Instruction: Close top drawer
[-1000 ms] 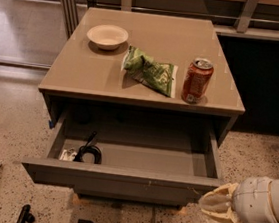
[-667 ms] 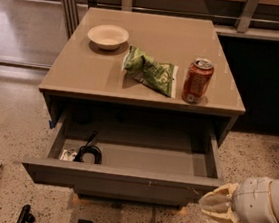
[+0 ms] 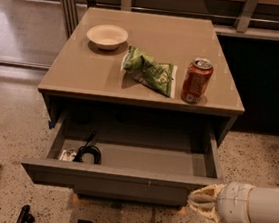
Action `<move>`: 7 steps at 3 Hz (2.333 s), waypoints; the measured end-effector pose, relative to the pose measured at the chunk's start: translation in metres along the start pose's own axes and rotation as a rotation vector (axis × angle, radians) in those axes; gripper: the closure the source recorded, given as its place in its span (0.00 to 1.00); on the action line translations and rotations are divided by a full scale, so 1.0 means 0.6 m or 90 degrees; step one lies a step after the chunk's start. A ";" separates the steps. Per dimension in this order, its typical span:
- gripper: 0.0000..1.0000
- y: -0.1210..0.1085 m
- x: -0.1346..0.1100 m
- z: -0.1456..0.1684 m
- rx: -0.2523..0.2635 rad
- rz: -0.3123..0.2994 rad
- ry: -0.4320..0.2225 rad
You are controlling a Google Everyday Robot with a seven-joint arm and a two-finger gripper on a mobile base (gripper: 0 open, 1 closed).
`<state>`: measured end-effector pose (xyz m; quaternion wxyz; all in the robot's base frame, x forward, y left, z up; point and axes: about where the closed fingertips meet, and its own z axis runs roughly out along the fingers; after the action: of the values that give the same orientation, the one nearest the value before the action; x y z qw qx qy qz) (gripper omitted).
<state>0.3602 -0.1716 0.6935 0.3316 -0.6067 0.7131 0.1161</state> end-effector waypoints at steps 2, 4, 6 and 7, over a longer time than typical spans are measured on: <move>1.00 -0.055 0.015 0.097 0.086 -0.066 -0.028; 1.00 -0.069 0.020 0.104 0.111 -0.079 -0.030; 1.00 -0.132 0.021 0.149 0.154 -0.113 -0.042; 1.00 -0.168 0.023 0.175 0.166 -0.121 -0.044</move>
Offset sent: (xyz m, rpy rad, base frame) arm 0.0746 0.0255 -0.0627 0.0096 -0.2457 0.0041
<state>0.4897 -0.1469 0.6298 0.4411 -0.6189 0.6498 0.0117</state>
